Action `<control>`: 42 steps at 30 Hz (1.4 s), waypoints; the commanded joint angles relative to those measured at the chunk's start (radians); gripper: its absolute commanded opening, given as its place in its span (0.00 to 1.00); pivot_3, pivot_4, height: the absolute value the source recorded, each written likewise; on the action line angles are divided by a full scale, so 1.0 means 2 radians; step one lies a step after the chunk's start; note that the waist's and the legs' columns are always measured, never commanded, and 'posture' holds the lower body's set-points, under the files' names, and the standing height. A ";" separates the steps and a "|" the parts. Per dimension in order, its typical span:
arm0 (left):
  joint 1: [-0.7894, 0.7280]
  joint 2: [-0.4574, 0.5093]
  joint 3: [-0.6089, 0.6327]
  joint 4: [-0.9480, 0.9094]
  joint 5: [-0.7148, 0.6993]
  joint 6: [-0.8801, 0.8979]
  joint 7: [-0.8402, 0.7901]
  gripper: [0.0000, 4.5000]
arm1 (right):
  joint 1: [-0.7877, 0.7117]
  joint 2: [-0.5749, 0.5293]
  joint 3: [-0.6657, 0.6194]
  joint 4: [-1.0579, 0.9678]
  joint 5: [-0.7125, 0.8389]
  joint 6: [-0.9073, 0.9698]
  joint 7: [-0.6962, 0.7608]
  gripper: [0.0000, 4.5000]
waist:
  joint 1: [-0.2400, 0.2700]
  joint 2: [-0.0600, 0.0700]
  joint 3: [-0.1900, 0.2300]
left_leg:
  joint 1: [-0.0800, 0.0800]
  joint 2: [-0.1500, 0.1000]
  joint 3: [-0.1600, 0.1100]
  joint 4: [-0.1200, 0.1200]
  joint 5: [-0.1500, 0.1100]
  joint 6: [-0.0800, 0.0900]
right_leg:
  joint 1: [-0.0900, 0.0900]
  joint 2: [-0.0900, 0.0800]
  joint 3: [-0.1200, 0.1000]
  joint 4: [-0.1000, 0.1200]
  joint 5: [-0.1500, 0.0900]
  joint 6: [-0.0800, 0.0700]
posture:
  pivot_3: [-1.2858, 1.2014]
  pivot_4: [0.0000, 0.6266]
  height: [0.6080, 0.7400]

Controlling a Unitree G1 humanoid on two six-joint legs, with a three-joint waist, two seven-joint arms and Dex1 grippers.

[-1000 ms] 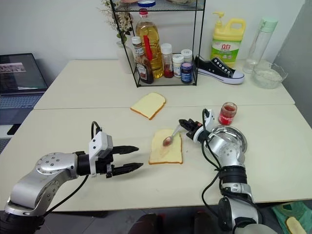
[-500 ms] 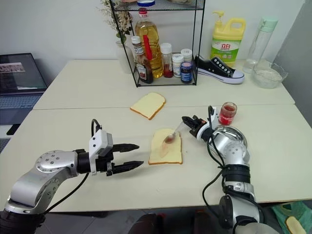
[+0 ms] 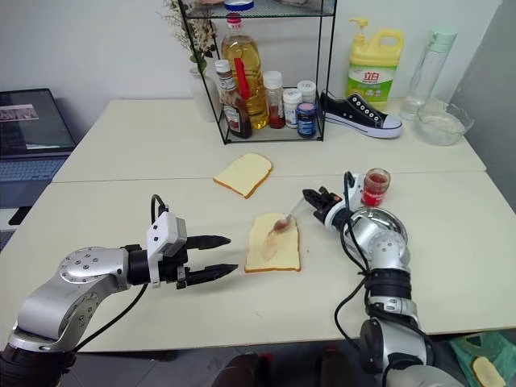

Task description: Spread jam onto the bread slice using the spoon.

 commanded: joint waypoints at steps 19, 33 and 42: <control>0.005 0.001 0.009 -0.016 -0.007 -0.005 0.003 0.70 | 0.057 0.022 0.089 -0.098 -0.031 0.038 0.073 0.01 | 0.000 0.000 0.000 | 0.000 0.001 0.000 0.000 0.000 0.000 | 0.000 0.000 0.000 0.000 0.000 0.000 | 0.52 0.24 1.00; 0.001 0.002 0.009 -0.007 -0.004 -0.009 -0.001 0.70 | 0.043 -0.043 0.016 -0.154 0.050 0.124 0.073 0.01 | 0.001 0.000 0.000 | 0.000 0.001 0.000 0.000 0.000 0.000 | 0.000 0.000 0.000 0.000 0.000 0.000 | 0.52 0.24 1.00; -0.054 0.014 -0.013 0.020 0.002 -0.025 -0.046 0.70 | 0.071 -0.084 -0.050 -0.274 0.183 0.202 -0.012 0.01 | 0.003 0.000 0.000 | 0.000 0.001 0.000 0.000 0.000 0.000 | 0.000 0.000 0.000 0.000 0.000 0.000 | 0.52 0.24 1.00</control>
